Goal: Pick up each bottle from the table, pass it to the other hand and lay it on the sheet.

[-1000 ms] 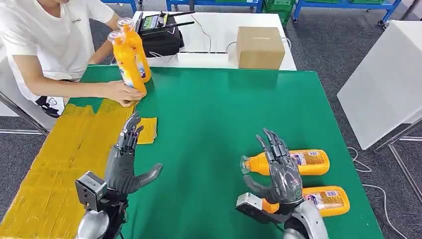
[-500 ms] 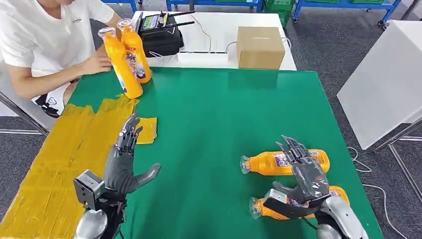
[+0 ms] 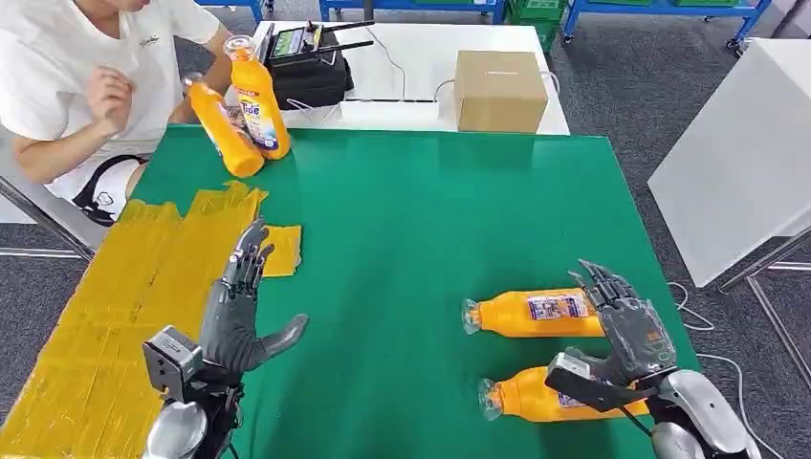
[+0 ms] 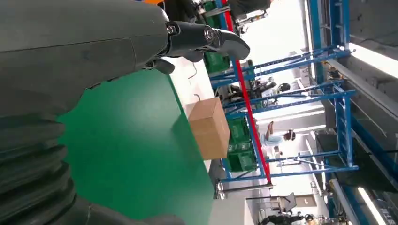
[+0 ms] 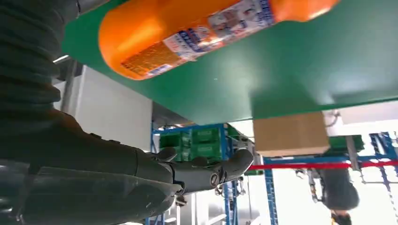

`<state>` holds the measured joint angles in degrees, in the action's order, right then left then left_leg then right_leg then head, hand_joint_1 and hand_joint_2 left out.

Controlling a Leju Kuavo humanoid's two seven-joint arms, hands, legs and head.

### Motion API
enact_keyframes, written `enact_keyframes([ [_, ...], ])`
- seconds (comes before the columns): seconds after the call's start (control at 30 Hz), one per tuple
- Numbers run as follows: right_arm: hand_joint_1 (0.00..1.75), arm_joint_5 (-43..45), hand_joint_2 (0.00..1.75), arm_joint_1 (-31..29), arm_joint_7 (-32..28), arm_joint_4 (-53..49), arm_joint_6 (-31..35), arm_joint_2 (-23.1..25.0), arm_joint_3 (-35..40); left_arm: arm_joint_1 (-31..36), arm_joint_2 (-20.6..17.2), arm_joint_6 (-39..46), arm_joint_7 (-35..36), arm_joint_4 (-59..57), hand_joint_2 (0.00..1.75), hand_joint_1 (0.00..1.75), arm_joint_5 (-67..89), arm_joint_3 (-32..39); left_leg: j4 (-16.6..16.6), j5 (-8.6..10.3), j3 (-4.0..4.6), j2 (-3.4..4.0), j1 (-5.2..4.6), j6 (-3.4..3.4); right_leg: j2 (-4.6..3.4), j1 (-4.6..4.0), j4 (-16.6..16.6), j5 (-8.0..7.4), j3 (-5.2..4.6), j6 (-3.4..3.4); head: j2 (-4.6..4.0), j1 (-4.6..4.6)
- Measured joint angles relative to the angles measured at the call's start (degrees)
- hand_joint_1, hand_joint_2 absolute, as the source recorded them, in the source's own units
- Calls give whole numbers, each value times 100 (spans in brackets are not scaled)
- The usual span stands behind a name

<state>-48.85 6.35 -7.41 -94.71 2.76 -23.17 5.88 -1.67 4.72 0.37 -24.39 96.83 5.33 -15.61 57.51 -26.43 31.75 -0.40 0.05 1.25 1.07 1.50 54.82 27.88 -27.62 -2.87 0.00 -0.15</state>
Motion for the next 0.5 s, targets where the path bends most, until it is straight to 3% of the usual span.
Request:
enact_keyframes([
  [0.5, 0, -267, 175, -425, 304, 931, -175, -239, -105, 79, 0, 13, -18, -188, 175, 0, 26, 0, 1, 0, 0, 2, -2, 0, -1, 1, 0, -4, 0, -6, 0, -2],
])
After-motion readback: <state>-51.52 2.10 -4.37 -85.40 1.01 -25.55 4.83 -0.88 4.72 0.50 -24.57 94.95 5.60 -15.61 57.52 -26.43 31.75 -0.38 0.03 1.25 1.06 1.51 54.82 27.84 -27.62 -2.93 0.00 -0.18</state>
